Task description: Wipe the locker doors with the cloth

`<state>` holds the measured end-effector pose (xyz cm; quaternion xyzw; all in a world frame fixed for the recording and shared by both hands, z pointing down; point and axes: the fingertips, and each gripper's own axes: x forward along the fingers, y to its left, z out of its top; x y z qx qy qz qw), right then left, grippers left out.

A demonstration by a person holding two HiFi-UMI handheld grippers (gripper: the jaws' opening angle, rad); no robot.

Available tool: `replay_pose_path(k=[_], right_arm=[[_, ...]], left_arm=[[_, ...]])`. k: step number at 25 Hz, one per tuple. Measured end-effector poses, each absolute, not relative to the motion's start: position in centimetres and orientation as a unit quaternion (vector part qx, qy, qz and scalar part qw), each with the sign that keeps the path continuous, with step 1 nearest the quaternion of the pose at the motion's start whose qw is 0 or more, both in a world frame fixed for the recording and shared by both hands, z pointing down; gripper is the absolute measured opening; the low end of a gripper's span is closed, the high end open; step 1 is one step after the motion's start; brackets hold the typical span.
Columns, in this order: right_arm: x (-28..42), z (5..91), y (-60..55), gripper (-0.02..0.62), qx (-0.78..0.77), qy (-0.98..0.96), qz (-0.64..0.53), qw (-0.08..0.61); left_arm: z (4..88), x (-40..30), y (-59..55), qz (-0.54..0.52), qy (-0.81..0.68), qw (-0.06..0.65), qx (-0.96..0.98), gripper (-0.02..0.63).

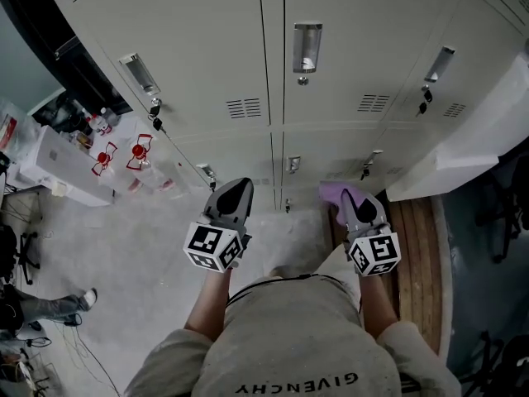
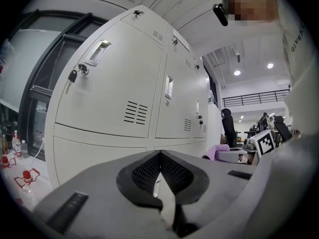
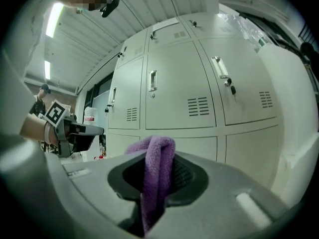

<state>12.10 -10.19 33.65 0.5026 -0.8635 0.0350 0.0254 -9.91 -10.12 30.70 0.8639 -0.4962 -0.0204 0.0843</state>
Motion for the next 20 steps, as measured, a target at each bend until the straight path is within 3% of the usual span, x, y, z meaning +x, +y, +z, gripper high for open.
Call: replay_pose_path(k=[20], right_arm=[[12.5, 28.9, -8.8, 0.057, 0.51, -0.86, 0.009, -0.006]], left_arm=[[27.4, -9.1, -8.9, -0.019, -0.477, 0.064, 0.877, -0.002]])
